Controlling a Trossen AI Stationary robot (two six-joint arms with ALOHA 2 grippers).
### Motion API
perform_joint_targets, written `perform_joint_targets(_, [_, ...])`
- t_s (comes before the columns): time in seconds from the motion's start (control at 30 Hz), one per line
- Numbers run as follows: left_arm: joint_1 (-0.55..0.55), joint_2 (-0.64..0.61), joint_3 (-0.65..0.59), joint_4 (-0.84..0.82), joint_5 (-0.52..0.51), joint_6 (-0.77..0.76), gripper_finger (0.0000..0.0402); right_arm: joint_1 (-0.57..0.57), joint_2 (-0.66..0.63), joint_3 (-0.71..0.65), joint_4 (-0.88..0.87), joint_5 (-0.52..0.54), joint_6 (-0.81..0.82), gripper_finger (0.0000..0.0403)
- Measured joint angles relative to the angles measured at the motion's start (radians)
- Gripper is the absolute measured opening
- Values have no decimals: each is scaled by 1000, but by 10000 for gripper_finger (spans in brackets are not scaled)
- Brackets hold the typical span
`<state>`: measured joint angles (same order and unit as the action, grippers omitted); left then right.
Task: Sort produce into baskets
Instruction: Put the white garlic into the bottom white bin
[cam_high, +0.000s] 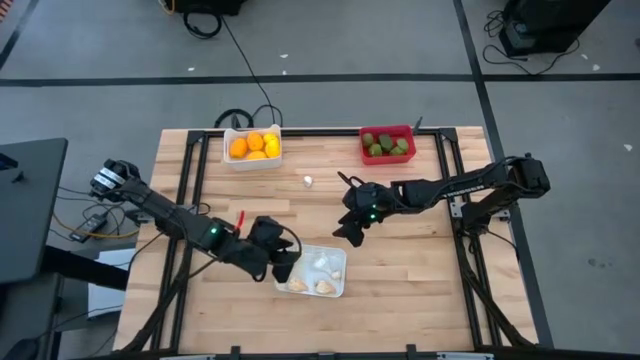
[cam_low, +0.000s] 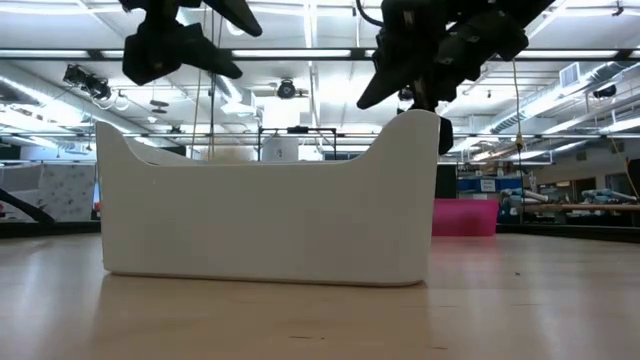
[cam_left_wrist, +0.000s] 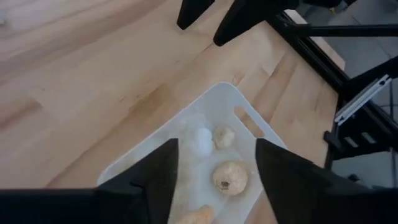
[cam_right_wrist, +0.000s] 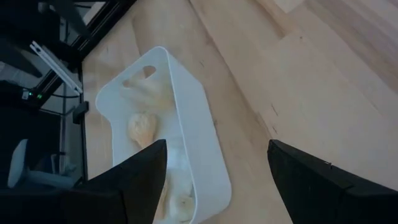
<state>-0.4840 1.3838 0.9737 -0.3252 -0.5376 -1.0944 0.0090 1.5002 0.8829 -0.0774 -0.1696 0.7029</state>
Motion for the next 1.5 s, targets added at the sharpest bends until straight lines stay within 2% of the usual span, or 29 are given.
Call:
perform_joint_targets(0.17, [37,-5,0,-2,33,15,255,-8,4,0,18,16,-65,287])
perform_joint_targets(0.3, [83,-67,0,-29,34,24,259,-55,32,22,17,-7,-74,287])
perform_joint_targets(0.4, [126,-138,0,-94,57,113,252,-84,82,77,9,-12,-114,287])
perform_joint_targets(0.53, [192,-243,0,-173,60,185,244,-128,200,206,-52,15,-159,287])
perform_joint_targets(0.63, [246,-308,0,-208,60,212,242,-179,311,347,-213,100,-144,287])
perform_joint_targets(0.73, [290,-357,0,-229,60,247,241,-231,424,501,-365,127,-135,287])
perform_joint_targets(0.93, [347,-393,0,-239,60,370,241,-316,594,724,-452,127,-176,287])
perform_joint_targets(1.07, [377,-391,0,-253,88,380,241,-358,691,839,-509,107,-173,283])
perform_joint_targets(1.17, [408,-385,0,-264,129,384,241,-379,766,915,-574,52,-142,277])
perform_joint_targets(1.3, [440,-386,0,-299,147,384,241,-380,807,1028,-664,75,-155,257])
perform_joint_targets(1.5, [464,-386,0,-340,151,384,241,-391,820,1075,-785,29,-149,208])
